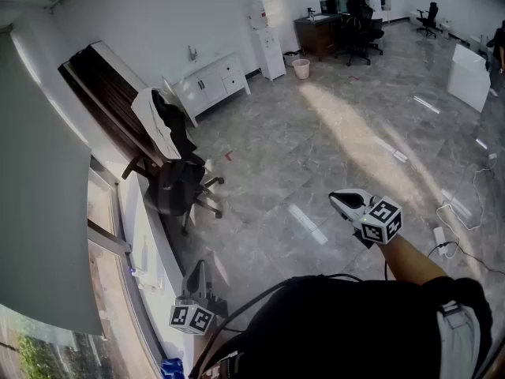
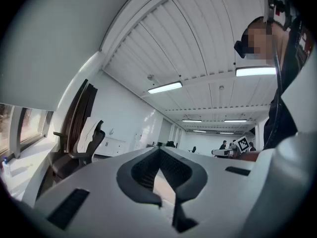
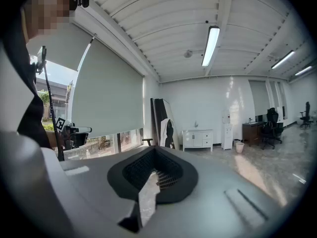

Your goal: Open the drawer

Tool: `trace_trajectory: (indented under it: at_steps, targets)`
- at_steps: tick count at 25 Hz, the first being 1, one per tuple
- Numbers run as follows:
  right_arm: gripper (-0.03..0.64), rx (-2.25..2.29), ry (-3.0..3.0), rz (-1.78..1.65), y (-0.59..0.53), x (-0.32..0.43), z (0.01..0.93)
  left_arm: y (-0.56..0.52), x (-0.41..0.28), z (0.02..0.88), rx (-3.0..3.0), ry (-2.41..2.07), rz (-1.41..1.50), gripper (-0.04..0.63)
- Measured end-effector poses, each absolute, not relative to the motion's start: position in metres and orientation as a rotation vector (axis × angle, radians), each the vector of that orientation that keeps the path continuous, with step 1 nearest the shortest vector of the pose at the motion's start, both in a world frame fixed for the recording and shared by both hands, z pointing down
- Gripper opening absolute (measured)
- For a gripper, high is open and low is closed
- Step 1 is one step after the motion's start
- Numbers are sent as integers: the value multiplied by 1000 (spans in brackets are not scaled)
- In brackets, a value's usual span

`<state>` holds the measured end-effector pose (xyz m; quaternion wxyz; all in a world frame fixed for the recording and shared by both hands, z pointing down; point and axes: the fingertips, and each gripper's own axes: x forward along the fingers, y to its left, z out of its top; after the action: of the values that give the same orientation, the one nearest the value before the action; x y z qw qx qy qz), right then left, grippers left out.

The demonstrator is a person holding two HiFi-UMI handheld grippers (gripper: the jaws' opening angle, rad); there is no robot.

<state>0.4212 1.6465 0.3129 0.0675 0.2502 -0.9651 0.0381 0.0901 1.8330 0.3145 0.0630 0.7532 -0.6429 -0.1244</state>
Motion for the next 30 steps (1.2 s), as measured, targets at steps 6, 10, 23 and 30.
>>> trace_trajectory:
  at_steps: [6, 10, 23, 30]
  targets:
    - [-5, 742, -2913, 109, 1649, 413, 315, 1835, 88, 318, 2280, -1933, -360, -2]
    - [-5, 729, -2909, 103, 1646, 408, 314, 1834, 86, 315, 2275, -1941, -355, -2]
    - [-3, 725, -2924, 187, 1645, 401, 316, 1843, 80, 312, 2253, -1957, -372, -2]
    - [-3, 733, -2928, 157, 1643, 405, 316, 1844, 84, 316, 2239, -1969, -372, -2]
